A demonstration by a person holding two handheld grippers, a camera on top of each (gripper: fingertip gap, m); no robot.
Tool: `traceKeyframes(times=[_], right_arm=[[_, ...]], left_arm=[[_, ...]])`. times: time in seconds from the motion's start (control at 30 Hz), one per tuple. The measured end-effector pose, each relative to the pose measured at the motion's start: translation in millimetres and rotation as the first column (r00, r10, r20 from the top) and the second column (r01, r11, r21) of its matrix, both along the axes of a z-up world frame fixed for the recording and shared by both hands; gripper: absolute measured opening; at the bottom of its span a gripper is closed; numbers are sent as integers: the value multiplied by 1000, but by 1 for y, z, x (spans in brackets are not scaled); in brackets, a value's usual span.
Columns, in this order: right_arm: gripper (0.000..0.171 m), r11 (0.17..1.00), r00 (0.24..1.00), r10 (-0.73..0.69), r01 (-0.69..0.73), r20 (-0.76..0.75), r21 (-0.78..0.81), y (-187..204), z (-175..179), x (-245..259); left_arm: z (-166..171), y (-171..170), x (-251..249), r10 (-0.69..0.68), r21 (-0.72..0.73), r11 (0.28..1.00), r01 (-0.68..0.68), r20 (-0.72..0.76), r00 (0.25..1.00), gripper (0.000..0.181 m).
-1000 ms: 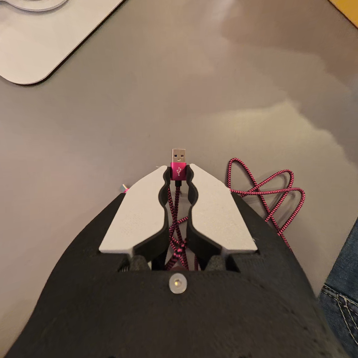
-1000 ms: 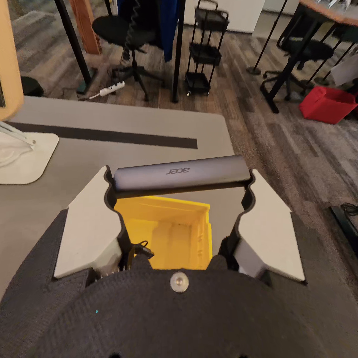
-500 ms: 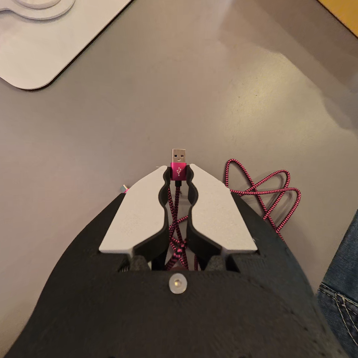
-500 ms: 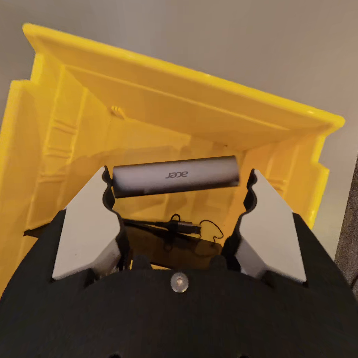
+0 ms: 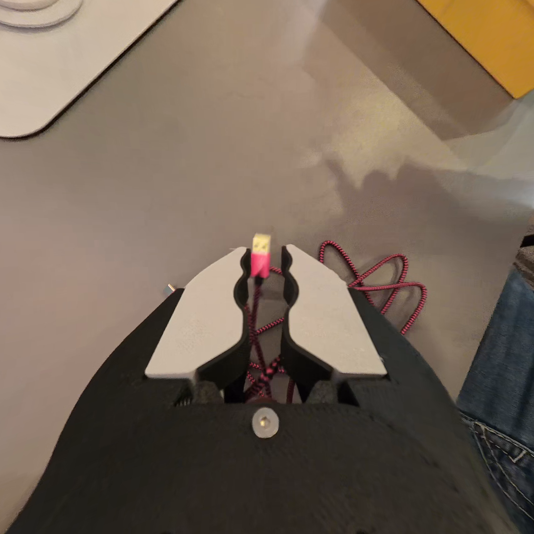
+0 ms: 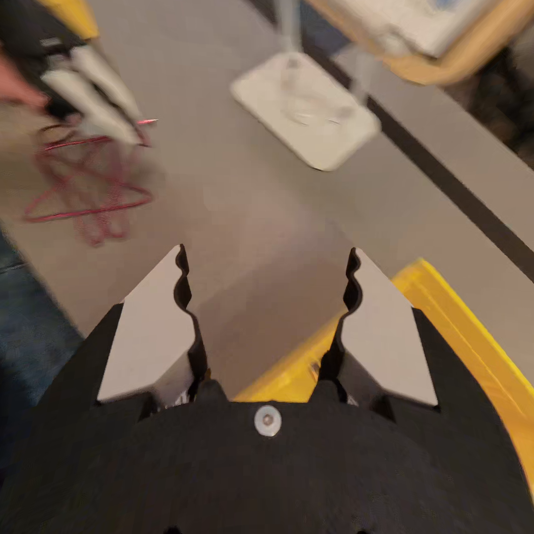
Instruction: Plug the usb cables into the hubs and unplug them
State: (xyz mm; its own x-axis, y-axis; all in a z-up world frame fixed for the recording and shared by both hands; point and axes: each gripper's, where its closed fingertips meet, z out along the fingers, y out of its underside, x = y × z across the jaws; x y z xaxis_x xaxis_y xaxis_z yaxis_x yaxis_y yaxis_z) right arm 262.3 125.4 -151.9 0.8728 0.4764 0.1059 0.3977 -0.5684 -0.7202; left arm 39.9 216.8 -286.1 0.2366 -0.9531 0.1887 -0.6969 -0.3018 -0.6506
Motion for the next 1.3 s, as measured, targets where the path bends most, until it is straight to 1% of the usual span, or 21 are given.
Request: traceKeyframes(times=[0.03,0.1,0.13,0.2,0.27,0.3,0.37,0.53,0.63,0.67,0.73,0.83,0.93,0.97,1.0,1.07,1.1,1.13,1.17,1.2,1.3], right_arm=[[109,995,995,97,-97,4,-12,-2,-9,-38],[118,960,962,272,-271,18,-68,-6,-38,-104],[124,937,941,339,-335,25,-97,-7,-55,-130],[127,891,896,443,-438,22,-121,-4,-83,-174],[134,846,851,524,-516,30,-131,0,-107,-206],[138,831,832,550,-537,70,-145,4,-119,-215],[139,790,781,613,-599,121,-133,11,-132,-235],[147,702,689,712,-696,134,-148,19,-148,-269],[152,642,634,767,-755,98,-133,22,-154,-287],[155,609,602,793,-781,95,-138,22,-157,-292],[155,547,536,837,-825,111,-144,24,-163,-299],[158,484,462,874,-847,148,-221,34,-178,-302],[156,415,419,906,-858,53,-304,30,-188,-307],[156,404,410,911,-862,48,-306,31,-189,-309],[152,404,410,911,-861,49,-309,33,-188,-309],[137,416,424,904,-855,45,-308,38,-185,-307],[121,428,437,899,-855,37,-293,39,-181,-306],[97,440,451,892,-856,25,-270,40,-178,-305],[82,452,463,886,-856,16,-252,40,-176,-303],[75,461,473,881,-855,7,-236,38,-175,-302],[38,499,511,860,-837,6,-224,35,-173,-292]], left_arm=[[4,-1,1,1,-14,1000,-1,19,1000,22],[11,-2,1,-3,-37,999,4,38,999,25],[15,-1,-1,-5,-42,999,7,43,999,27],[23,0,-5,4,-71,997,0,55,998,33],[30,1,-10,15,-105,994,-9,59,998,41],[32,4,-14,25,-117,993,-19,50,998,42],[38,6,-19,32,-144,989,-23,62,998,43],[70,23,-32,92,-216,975,-57,159,983,44],[86,41,-47,140,-177,978,-109,174,975,43],[92,45,-51,153,-172,978,-122,181,972,43],[101,51,-57,173,-165,976,-141,200,964,42],[111,56,-63,186,-148,977,-157,217,958,41],[116,58,-65,187,-139,978,-159,227,956,41],[117,58,-66,189,-137,978,-160,229,955,41],[118,58,-66,188,-137,978,-160,232,954,41],[120,58,-66,184,-136,978,-155,239,953,41],[122,59,-67,184,-134,979,-155,241,953,41],[123,60,-68,185,-131,979,-157,245,952,41],[125,60,-69,187,-130,979,-159,251,950,40],[127,61,-69,189,-129,979,-160,260,947,40],[134,63,-71,192,-123,979,-163,280,941,39]])
